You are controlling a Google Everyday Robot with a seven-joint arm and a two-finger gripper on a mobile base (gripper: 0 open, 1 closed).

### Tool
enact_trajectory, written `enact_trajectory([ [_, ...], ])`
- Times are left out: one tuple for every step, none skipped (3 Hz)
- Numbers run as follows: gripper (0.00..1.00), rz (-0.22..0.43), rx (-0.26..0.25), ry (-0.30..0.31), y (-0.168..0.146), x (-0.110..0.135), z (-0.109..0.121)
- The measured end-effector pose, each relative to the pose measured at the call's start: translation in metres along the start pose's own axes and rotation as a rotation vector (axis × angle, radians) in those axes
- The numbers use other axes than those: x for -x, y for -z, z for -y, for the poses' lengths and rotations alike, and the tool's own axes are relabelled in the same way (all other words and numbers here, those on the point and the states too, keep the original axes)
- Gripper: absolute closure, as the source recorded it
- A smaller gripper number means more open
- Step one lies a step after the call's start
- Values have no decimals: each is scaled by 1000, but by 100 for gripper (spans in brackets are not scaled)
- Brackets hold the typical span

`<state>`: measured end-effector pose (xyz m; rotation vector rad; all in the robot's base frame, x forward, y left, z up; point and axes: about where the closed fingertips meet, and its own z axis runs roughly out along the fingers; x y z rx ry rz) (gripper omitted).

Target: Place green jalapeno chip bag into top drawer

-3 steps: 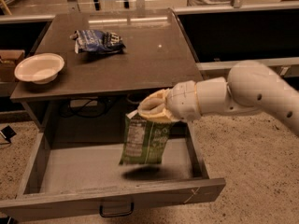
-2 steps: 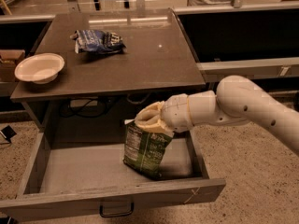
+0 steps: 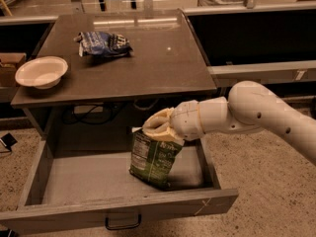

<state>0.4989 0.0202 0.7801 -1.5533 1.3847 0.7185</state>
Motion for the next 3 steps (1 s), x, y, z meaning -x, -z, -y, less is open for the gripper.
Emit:
enact_trajectory([
  [13, 0, 0, 0, 0, 0, 0],
  [0, 0, 0, 0, 0, 0, 0],
  [0, 0, 0, 0, 0, 0, 0],
])
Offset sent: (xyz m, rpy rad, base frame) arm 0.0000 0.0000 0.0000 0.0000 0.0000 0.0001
